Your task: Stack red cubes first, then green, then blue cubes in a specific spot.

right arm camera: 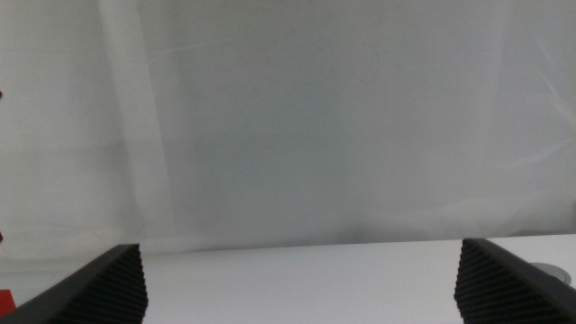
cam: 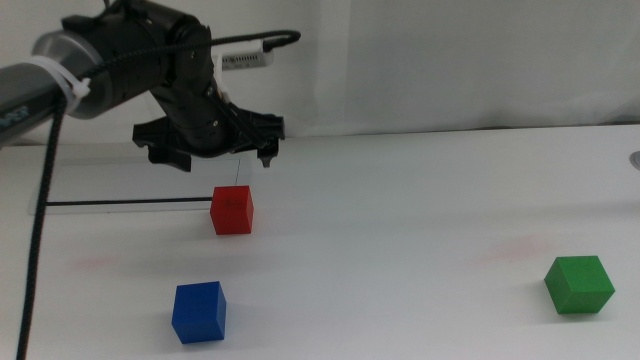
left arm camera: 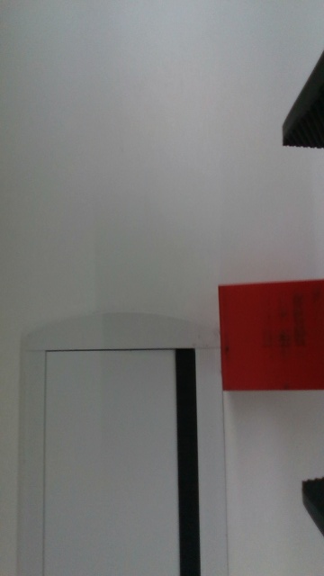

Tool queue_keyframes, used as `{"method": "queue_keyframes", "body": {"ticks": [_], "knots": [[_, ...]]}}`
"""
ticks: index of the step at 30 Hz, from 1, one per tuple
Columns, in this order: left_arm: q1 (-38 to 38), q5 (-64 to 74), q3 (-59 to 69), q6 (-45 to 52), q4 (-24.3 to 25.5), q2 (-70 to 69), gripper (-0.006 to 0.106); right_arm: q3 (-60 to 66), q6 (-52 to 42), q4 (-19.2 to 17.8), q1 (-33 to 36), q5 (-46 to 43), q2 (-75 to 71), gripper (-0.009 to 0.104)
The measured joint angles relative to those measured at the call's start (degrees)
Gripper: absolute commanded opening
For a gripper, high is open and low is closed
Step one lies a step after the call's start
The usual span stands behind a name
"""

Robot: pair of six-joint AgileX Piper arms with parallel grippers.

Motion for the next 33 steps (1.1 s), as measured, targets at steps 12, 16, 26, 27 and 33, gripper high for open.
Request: {"method": "queue_keyframes", "body": {"ticks": [12, 16, 26, 27, 33], "knots": [[0.5, -0.5, 0.1, 0.0, 0.6, 6.0, 0.090, 0.0, 0.0, 0.1, 0.0, 0.0, 0.0, 0.092], [0.5, -1.2, 0.1, -0.9, 0.6, 7.9, 0.090, 0.0, 0.0, 0.1, 0.0, 0.0, 0.0, 0.092], [0.5, -3.0, 0.0, -2.9, 0.6, 10.8, 0.090, 0.0, 0.0, 0.1, 0.0, 0.0, 0.0, 0.092], [0.5, -3.0, 0.0, -2.9, 0.6, 11.2, 0.090, 0.0, 0.2, 0.1, 0.0, 0.0, 0.0, 0.092], [0.5, -3.4, 0.0, -3.0, 0.6, 12.5, 0.087, 0.0, 0.2, 0.1, 0.0, 0.0, 0.0, 0.092]]}}
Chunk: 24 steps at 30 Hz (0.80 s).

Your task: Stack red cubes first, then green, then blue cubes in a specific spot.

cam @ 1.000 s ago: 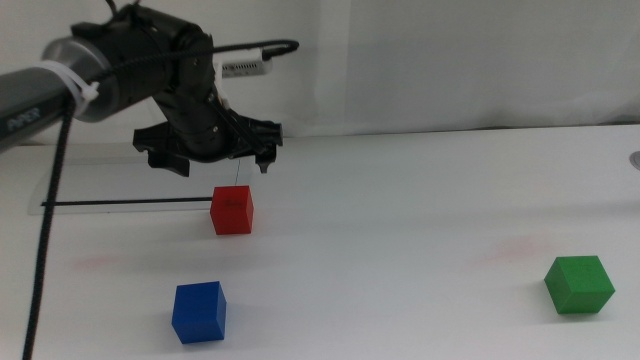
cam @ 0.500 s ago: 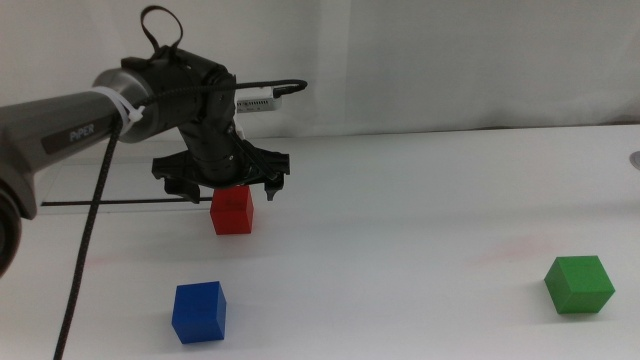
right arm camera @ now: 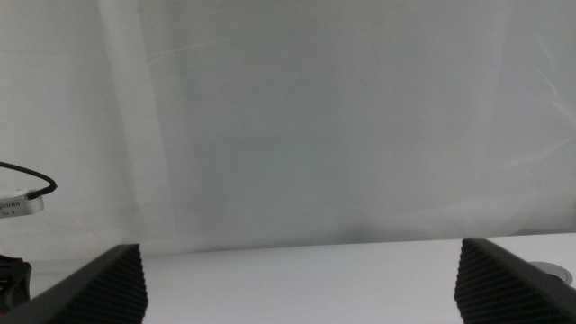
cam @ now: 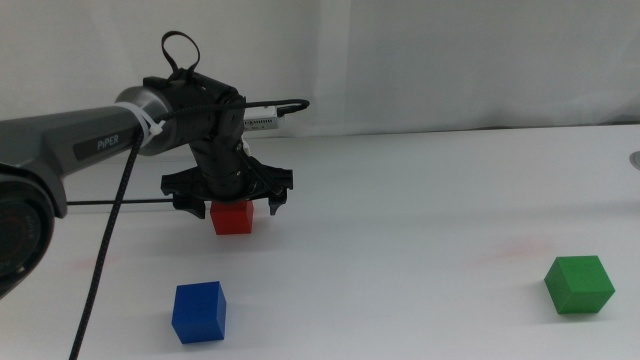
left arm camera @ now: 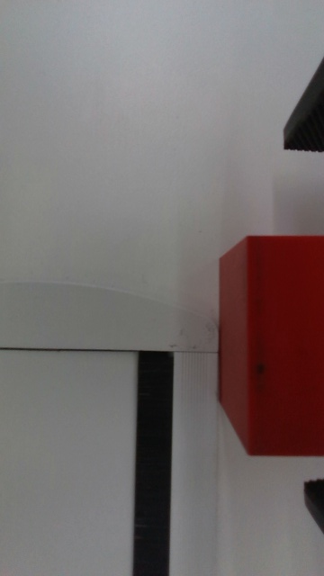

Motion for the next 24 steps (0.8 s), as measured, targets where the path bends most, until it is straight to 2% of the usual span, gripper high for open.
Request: {"method": "queue_keyframes", "body": {"ticks": [4, 7, 11, 12, 13, 19, 21, 24], "knots": [[0.0, -0.3, 0.0, 0.0, 0.0, 0.1, 0.079, 0.0, 0.0, 0.0, 0.0, 0.0, 0.0, 0.092], [0.0, -0.4, 0.0, 0.0, 0.1, 0.3, 0.065, 0.0, 0.0, 0.0, 0.0, 0.0, 0.0, 0.092], [0.0, -0.6, 0.0, 0.0, 0.4, 0.7, 0.033, 0.0, 0.0, 0.0, 0.0, 0.0, 0.0, 0.092], [0.0, -0.7, 0.0, 0.0, 0.4, 0.7, 0.010, 0.0, -0.1, 0.0, 0.0, 0.0, 0.0, 0.092], [0.0, -0.7, 0.0, 0.0, 0.4, 0.7, -0.003, 0.0, -0.2, 0.0, 0.0, 0.0, 0.0, 0.092], [-2.7, 1.2, 0.0, -1.9, 0.6, -4.5, -0.003, 0.0, -0.2, 0.0, 0.0, 0.0, 0.0, 0.092], [-5.1, 2.3, 0.0, -3.1, 0.7, -6.9, -0.003, 0.0, -0.2, 0.0, 0.0, 0.0, 0.0, 0.092], [-11.4, 5.3, -0.1, -7.5, 3.4, -10.2, -0.003, 0.0, -0.2, 0.0, 0.0, 0.0, 0.0, 0.092]]}}
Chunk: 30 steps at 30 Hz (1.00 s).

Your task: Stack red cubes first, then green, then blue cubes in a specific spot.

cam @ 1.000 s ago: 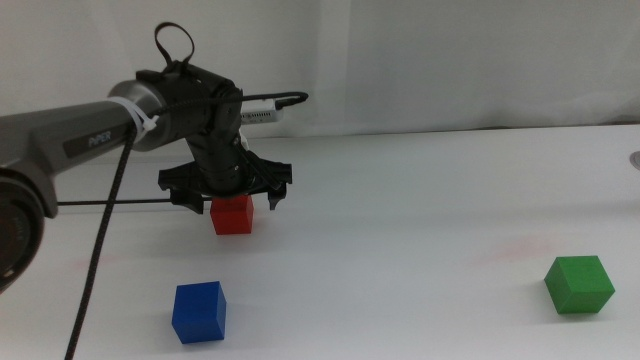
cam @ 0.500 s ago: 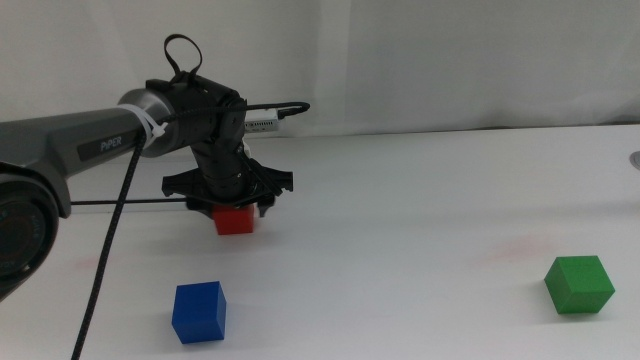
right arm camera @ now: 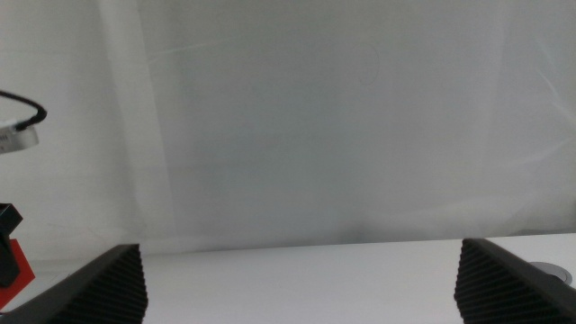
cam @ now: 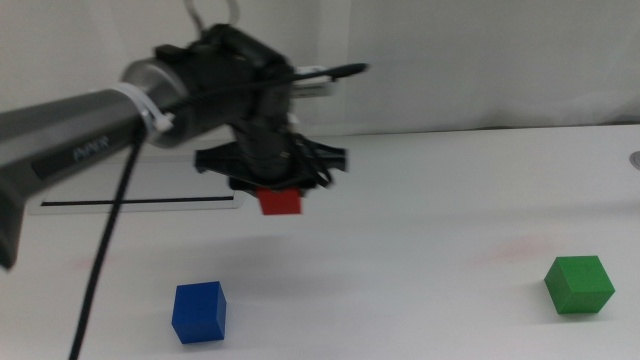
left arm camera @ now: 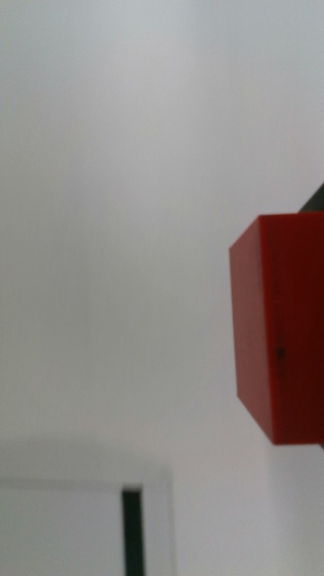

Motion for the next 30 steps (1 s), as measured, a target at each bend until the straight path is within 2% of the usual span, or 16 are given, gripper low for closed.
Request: {"method": "queue_keyframes", "body": {"ticks": [3, 11, 19, 25, 30], "knots": [[-5.1, 2.5, 0.0, -3.9, 1.9, -0.8, -0.003, 0.0, 0.0, 0.0, 0.0, 0.0, 0.0, 0.092], [-15.9, 3.3, 0.0, -13.1, 2.8, -0.9, -0.003, 0.0, 0.3, 0.0, 0.0, 0.0, 0.0, 0.092], [-17.7, 3.3, 2.7, -16.8, 3.7, -0.9, -0.003, 0.0, 0.3, 0.0, 0.0, 0.0, 0.0, 0.092], [-18.1, 0.4, 9.0, -18.8, 0.4, -0.9, -0.003, 0.0, 0.3, 0.0, 0.0, 0.0, 0.0, 0.092], [-18.7, -3.8, 11.8, -21.3, -0.3, -0.9, -0.003, 0.0, 0.3, 0.0, 0.0, 0.0, 0.0, 0.092]]}}
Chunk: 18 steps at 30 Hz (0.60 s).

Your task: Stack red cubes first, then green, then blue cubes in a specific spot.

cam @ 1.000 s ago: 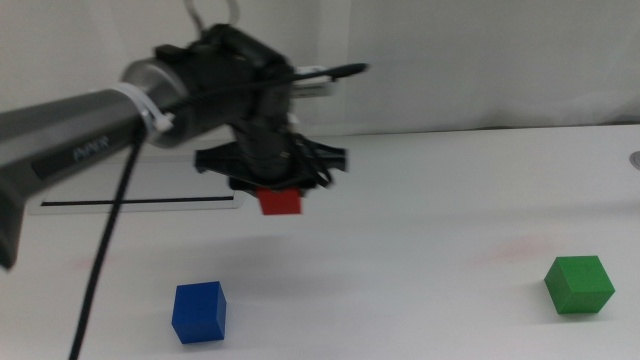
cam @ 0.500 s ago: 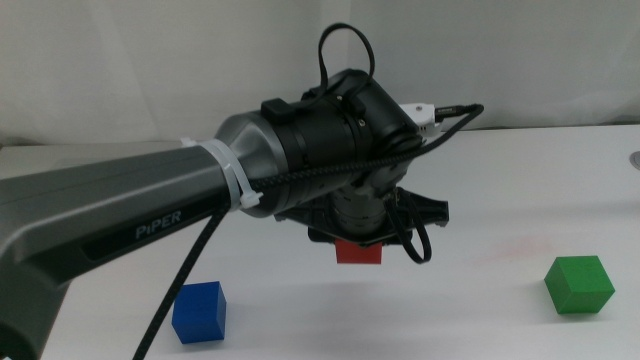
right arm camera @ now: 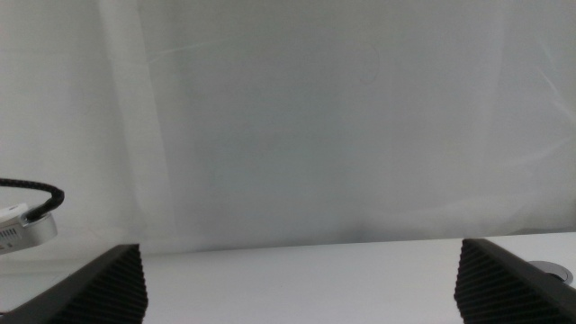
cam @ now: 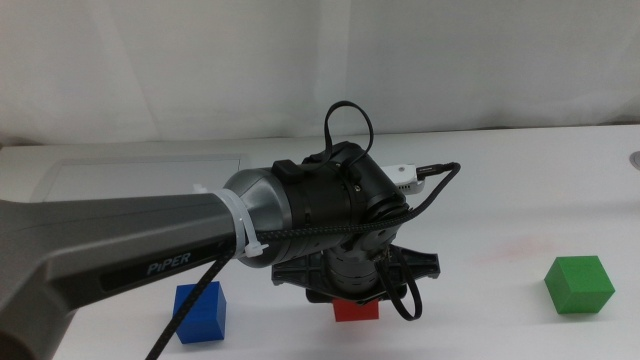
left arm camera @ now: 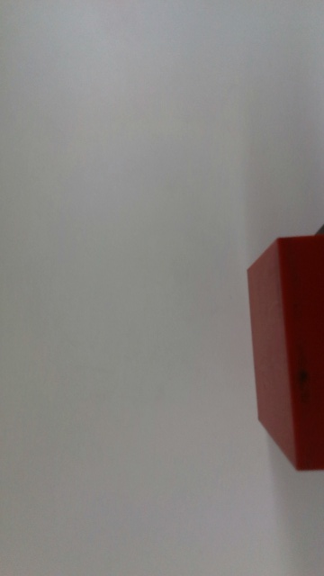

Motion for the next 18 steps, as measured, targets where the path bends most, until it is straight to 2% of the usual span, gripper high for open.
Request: {"method": "queue_keyframes", "body": {"ticks": [8, 18], "knots": [[0.0, -2.2, 0.1, -3.3, 1.9, 0.8, -0.003, 0.0, -0.2, 0.0, 0.0, 0.0, 0.0, 0.092], [0.0, -1.9, 0.1, -2.1, 1.5, 4.3, -0.003, 0.0, -0.2, 0.0, 0.0, 0.0, 0.0, 0.092]]}}
